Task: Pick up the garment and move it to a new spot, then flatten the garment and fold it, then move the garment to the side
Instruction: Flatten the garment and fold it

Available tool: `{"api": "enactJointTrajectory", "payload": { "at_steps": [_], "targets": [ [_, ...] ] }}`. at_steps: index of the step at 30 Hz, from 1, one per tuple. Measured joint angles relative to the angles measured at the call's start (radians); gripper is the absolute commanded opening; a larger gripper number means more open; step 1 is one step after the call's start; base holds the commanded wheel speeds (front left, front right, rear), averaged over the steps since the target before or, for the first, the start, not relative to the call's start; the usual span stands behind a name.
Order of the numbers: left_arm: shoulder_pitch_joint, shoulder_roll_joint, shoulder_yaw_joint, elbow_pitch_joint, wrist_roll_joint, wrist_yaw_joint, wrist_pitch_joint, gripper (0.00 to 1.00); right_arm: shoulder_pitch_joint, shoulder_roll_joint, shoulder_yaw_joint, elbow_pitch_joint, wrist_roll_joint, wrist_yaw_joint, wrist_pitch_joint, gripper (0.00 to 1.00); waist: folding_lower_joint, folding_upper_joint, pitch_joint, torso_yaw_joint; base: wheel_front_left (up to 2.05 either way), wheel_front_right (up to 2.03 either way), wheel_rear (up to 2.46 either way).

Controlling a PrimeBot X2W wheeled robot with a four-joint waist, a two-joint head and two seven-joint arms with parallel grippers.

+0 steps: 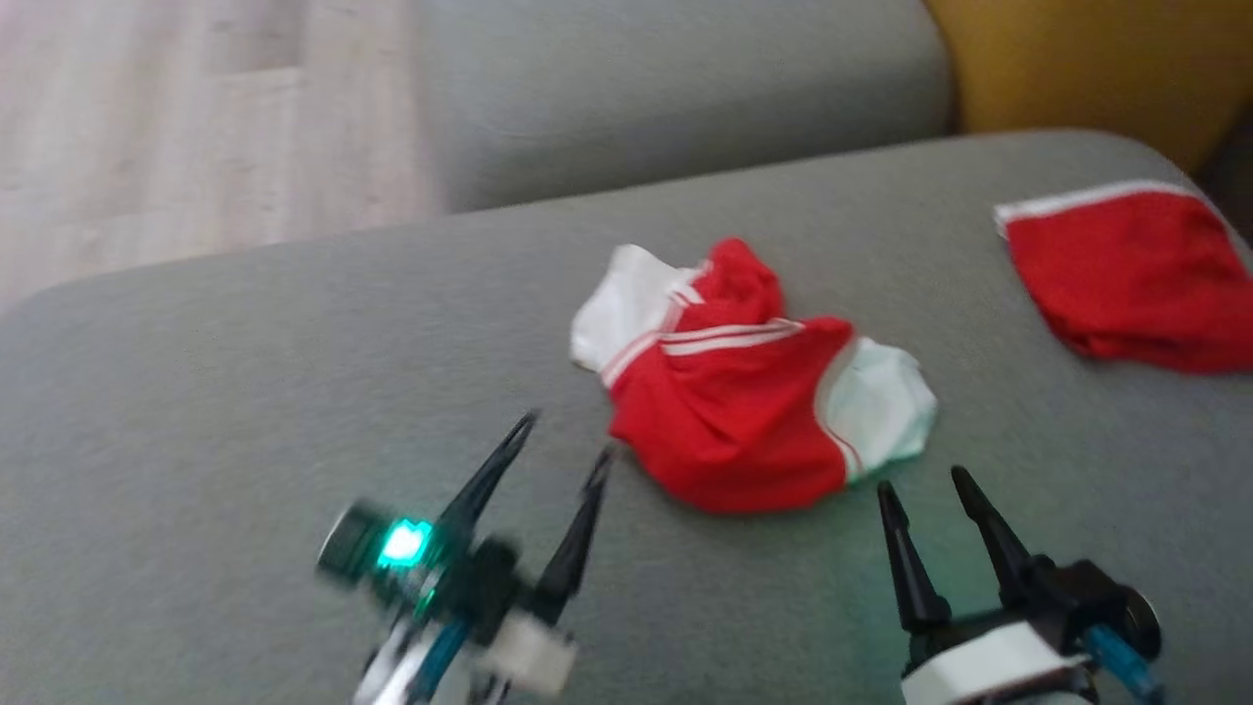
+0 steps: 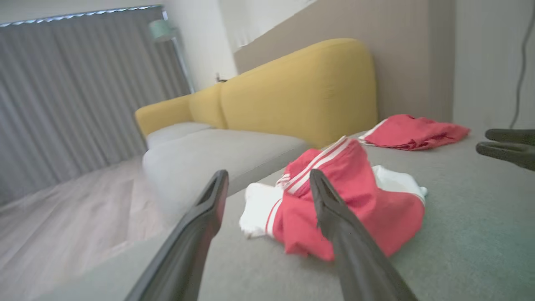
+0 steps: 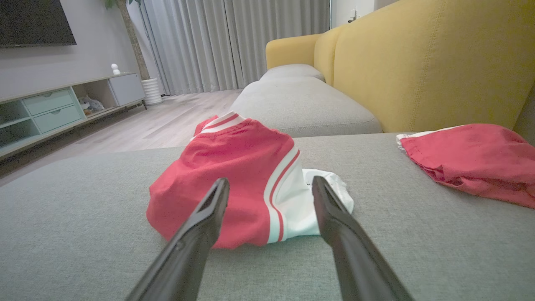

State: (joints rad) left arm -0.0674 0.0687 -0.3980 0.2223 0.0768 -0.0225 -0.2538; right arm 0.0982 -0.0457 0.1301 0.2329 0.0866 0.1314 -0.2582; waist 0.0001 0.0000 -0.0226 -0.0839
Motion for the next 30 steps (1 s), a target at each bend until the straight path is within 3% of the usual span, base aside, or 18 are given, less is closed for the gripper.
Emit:
{"api": "enactJointTrajectory", "payload": {
  "at_steps": [6, 12, 23, 24, 25, 26, 30],
  "targets": [
    [-0.293, -0.006, -0.118, 0.253, 0.087, -0.057, -0.003, 1.0, -0.052, -0.006, 0.026, -0.011, 0.002, 0.0, 0.0, 1.0, 0.0, 0.0, 0.062, -0.1, 0.0, 0.0, 0.0],
    [-0.536, -0.016, -0.185, 0.46, 0.116, -0.076, 0.024, 1.0, -0.121, -0.014, 0.036, -0.014, 0.011, 0.0, 0.0, 1.0, 0.0002, 0.0, 0.142, -0.193, 0.0, 0.0, 0.0],
    [-0.695, -0.025, -0.288, 0.632, 0.077, -0.08, 0.013, 1.0, -0.138, -0.013, 0.051, -0.011, 0.02, 0.0, 0.0, 1.0, 0.0001, 0.0, 0.242, -0.302, 0.0, 0.0, 0.0],
    [-0.7, -0.025, -0.297, 0.639, 0.067, -0.08, 0.013, 0.68, -0.138, -0.013, 0.052, -0.01, 0.02, 0.0, 0.0, 1.0, 0.0001, 0.0, 0.245, -0.306, 0.0, 0.0, 0.0],
    [-0.706, -0.025, -0.309, 0.647, 0.057, -0.08, 0.013, 0.12, -0.139, -0.013, 0.052, -0.01, 0.02, 0.0, 0.0, 1.0, 0.0001, 0.0, 0.246, -0.309, 0.0, 0.0, 0.0],
    [-0.71, -0.025, -0.321, 0.65, 0.049, -0.08, 0.013, 0.0, -0.14, -0.012, 0.053, -0.01, 0.022, 0.0, 0.0, 1.0, 0.0001, 0.0, 0.246, -0.311, 0.0, 0.0, 0.0],
    [-0.711, -0.024, -0.374, 0.633, 0.016, -0.079, 0.003, 0.0, -0.148, -0.011, 0.052, -0.007, 0.027, 0.0, 0.0, 1.0, 0.0, 0.0, 0.233, -0.311, 0.0, 0.0, 0.0]
  ]
}}
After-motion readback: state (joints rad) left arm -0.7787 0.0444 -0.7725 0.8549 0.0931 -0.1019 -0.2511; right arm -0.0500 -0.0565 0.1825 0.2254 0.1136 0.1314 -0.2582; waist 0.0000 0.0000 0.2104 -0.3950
